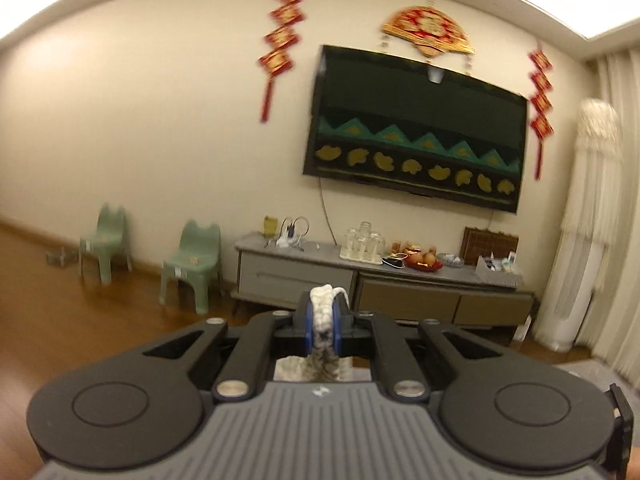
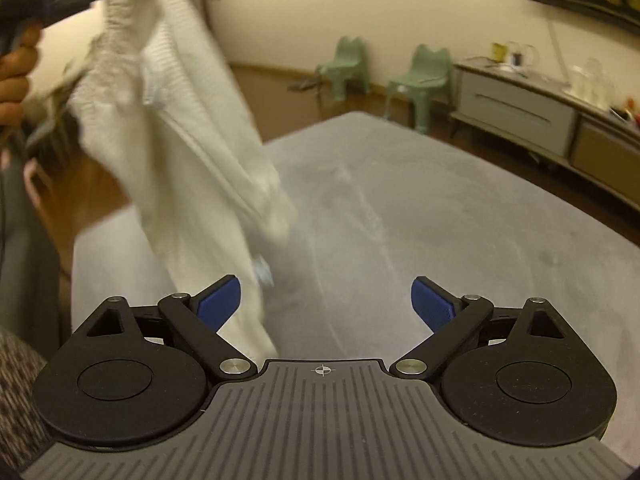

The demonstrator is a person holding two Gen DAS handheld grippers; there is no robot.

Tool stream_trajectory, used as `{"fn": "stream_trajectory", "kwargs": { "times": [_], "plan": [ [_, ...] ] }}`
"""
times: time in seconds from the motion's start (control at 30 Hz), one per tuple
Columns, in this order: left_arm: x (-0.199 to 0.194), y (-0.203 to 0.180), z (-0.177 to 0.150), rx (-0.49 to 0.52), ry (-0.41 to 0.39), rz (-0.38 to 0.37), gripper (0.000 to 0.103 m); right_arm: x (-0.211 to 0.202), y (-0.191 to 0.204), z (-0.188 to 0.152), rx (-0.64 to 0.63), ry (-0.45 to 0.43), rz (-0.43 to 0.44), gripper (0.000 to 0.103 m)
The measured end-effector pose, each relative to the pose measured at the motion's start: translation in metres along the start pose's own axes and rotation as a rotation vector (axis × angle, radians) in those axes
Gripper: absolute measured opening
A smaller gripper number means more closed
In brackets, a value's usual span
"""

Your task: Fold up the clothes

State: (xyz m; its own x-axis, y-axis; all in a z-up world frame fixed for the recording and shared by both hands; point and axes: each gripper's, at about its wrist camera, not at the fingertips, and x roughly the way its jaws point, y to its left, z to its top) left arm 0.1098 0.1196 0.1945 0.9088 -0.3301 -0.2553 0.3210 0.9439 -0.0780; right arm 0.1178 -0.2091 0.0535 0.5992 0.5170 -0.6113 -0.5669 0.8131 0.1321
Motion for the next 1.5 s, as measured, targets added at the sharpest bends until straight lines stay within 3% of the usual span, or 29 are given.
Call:
{"fn": "stream_trajectory", "kwargs": {
  "times": [0.13, 0.27, 0.3, 0.33, 0.47, 0.57, 0.7, 0.77, 0.9, 1.0, 1.07, 1.1, 1.13, 1.2, 1.27, 1.3, 1.37, 1.4, 1.43, 1.5],
  "plan": [
    [0.017, -0.067, 0.027, 0.144, 0.067, -0.049, 0.01, -0.012, -0.02, 0.001, 0.155, -0.047, 0.016, 0.095],
    [0.081, -0.14, -0.054, 0.131, 0.322, -0.076, 0.021, -0.017, -0.039, -0.008, 0.207, -0.034, -0.03, 0.099],
    [0.082, -0.129, -0.065, 0.103, 0.331, -0.058, 0.031, -0.016, -0.046, -0.012, 0.202, -0.023, -0.068, 0.1],
    [0.083, -0.119, -0.076, 0.074, 0.339, -0.04, 0.033, -0.017, -0.055, -0.019, 0.202, 0.0, -0.108, 0.1],
    [0.086, -0.077, -0.12, -0.041, 0.371, 0.032, 0.033, -0.005, -0.093, -0.049, 0.228, 0.147, -0.227, 0.098],
    [0.089, -0.045, -0.153, -0.127, 0.394, 0.086, 0.044, -0.008, -0.099, -0.06, 0.247, 0.171, -0.165, 0.095],
    [0.093, -0.003, -0.195, -0.239, 0.425, 0.153, 0.038, -0.007, -0.085, -0.061, 0.325, 0.132, 0.04, 0.089],
    [0.104, 0.018, -0.199, -0.265, 0.454, 0.134, 0.038, 0.002, -0.071, -0.065, 0.395, 0.138, 0.125, 0.084],
    [0.128, -0.011, -0.223, -0.101, 0.602, 0.033, 0.038, 0.035, -0.036, -0.074, 0.518, 0.187, 0.167, 0.07],
    [0.095, -0.048, -0.25, 0.086, 0.626, -0.053, 0.041, 0.056, -0.023, -0.078, 0.593, 0.176, 0.161, 0.066],
    [0.099, -0.073, -0.264, 0.15, 0.675, -0.075, 0.04, 0.065, -0.018, -0.076, 0.554, 0.166, 0.106, 0.056],
    [0.1, -0.085, -0.272, 0.183, 0.693, -0.084, 0.048, 0.066, -0.018, -0.073, 0.51, 0.171, 0.059, 0.039],
    [0.098, -0.098, -0.278, 0.228, 0.67, -0.098, 0.049, 0.067, -0.017, -0.07, 0.466, 0.176, 0.013, 0.026],
    [0.088, -0.126, -0.284, 0.27, 0.662, -0.23, 0.048, 0.069, -0.017, -0.064, 0.357, 0.18, -0.089, 0.014],
    [0.076, -0.155, -0.288, 0.304, 0.658, -0.388, 0.048, 0.064, -0.018, -0.06, 0.202, 0.175, -0.243, 0.018],
    [0.068, -0.166, -0.287, 0.315, 0.647, -0.457, 0.043, 0.062, -0.019, -0.059, 0.13, 0.182, -0.338, 0.017],
    [0.055, -0.177, -0.28, 0.315, 0.608, -0.559, 0.039, 0.055, -0.027, -0.062, 0.062, 0.193, -0.47, 0.018],
    [0.051, -0.172, -0.272, 0.301, 0.573, -0.564, 0.039, 0.051, -0.031, -0.064, 0.034, 0.198, -0.529, 0.024],
    [0.049, -0.155, -0.26, 0.271, 0.535, -0.523, 0.039, 0.043, -0.037, -0.064, 0.059, 0.192, -0.542, 0.026],
    [0.046, -0.12, -0.238, 0.21, 0.461, -0.441, 0.039, 0.013, -0.046, -0.06, 0.171, 0.15, -0.471, 0.027]
  ]
}}
